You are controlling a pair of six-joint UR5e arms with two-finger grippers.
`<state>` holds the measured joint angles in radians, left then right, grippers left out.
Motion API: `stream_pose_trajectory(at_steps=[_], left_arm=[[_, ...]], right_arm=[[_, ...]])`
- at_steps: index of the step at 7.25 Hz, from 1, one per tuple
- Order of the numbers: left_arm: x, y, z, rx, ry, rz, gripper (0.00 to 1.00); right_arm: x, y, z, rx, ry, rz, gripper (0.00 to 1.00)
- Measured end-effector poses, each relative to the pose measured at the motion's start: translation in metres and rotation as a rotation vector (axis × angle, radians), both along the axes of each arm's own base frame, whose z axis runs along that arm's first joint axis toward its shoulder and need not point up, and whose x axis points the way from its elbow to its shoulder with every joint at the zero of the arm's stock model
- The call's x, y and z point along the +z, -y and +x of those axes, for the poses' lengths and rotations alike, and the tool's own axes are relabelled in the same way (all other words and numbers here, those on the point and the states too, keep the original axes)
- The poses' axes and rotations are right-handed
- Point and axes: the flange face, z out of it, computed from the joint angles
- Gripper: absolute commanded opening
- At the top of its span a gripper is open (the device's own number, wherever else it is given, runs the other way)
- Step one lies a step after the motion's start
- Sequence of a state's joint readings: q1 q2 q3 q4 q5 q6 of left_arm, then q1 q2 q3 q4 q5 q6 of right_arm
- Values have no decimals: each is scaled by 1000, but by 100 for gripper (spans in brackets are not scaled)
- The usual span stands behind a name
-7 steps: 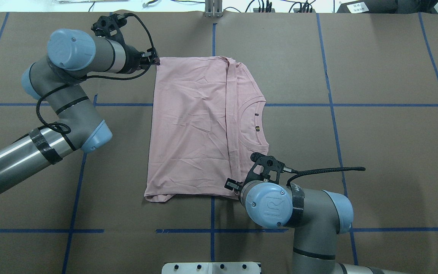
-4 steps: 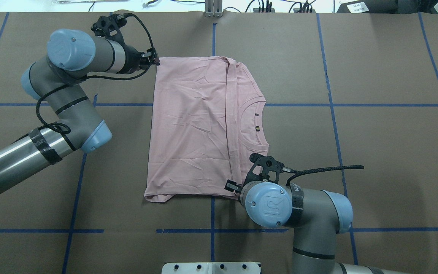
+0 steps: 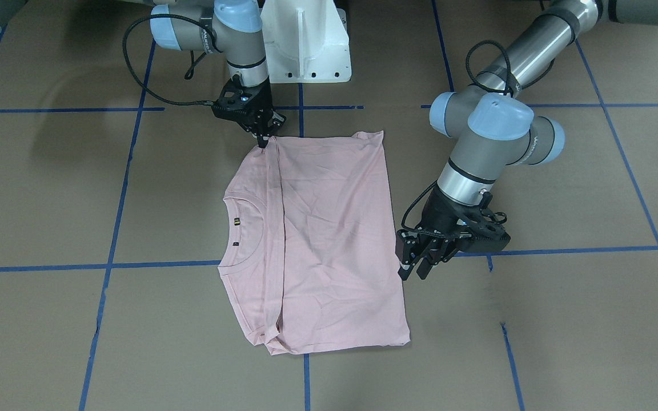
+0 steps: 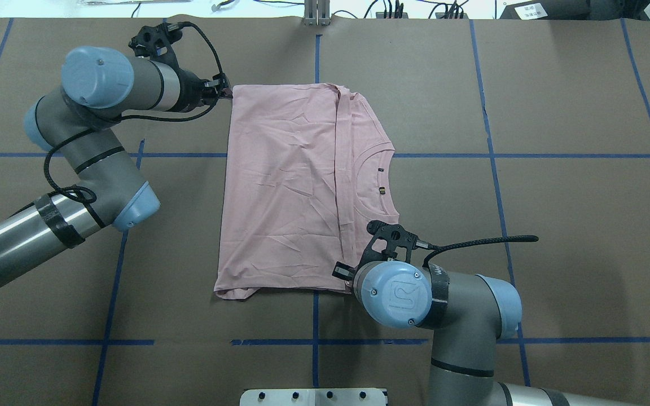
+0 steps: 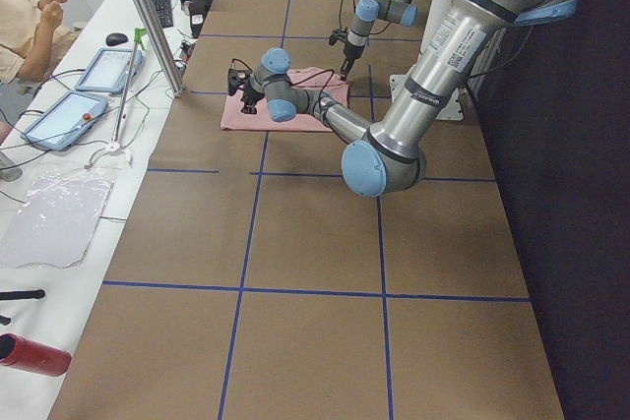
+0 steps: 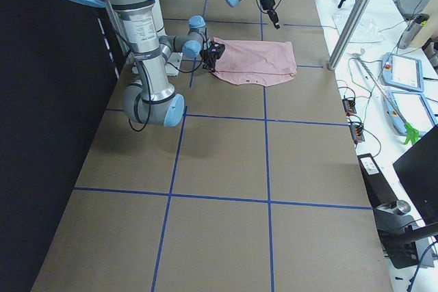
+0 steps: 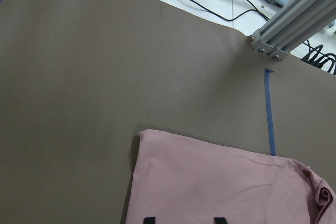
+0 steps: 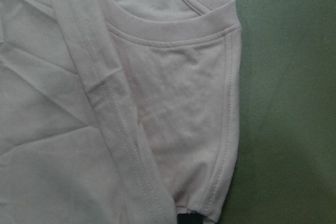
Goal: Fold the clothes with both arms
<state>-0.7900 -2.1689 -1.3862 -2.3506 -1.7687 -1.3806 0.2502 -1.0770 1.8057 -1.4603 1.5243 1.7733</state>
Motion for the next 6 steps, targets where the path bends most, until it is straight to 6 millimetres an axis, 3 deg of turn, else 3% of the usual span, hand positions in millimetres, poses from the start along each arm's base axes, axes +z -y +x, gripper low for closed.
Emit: stream_pose_trajectory(at_steps=[3,6], left_arm=[[-3,-4,-3,1,-7,7,48],[-6,-7,-5,2,-8,8,48]], right_arm=[[-7,5,9,-22,18,-12,0],[-7,-7,13,-36,26,-8,0]])
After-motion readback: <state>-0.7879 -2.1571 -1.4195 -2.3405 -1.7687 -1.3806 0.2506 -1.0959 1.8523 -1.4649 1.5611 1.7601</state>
